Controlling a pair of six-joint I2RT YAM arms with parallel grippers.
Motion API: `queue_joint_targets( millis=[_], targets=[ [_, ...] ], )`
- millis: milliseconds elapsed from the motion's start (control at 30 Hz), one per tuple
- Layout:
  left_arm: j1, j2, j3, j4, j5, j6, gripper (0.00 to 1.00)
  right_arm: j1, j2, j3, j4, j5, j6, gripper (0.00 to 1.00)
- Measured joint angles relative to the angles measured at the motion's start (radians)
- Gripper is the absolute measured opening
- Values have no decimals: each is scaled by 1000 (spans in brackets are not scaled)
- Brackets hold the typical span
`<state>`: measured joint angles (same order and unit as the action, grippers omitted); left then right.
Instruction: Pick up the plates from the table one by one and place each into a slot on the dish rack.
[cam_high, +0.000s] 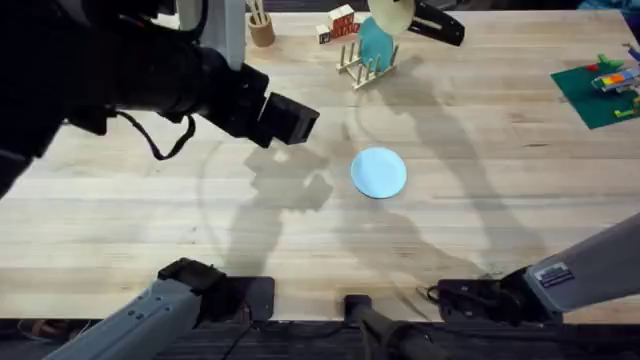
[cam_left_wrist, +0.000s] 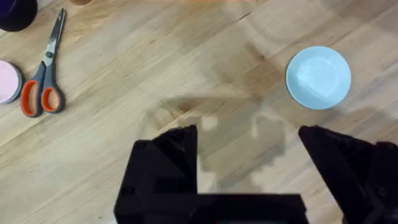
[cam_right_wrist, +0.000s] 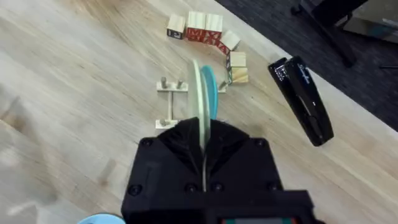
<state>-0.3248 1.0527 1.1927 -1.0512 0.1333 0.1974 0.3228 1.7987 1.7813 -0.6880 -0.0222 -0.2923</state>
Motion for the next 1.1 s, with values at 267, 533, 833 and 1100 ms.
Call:
queue_joint_targets(
  millis=[267, 533, 833, 1100],
  targets=[
    [0, 0, 0, 0, 0, 0, 994, 18, 45, 3, 14, 0, 15, 29],
    [0, 0, 0, 0, 0, 0, 995, 20, 83, 3, 50, 0, 15, 29],
    [0, 0, 0, 0, 0, 0, 993, 20, 101, 4, 82, 0, 15, 29],
    [0, 0, 0, 0, 0, 0, 995, 20, 158, 4, 115, 0, 5, 29]
  ],
)
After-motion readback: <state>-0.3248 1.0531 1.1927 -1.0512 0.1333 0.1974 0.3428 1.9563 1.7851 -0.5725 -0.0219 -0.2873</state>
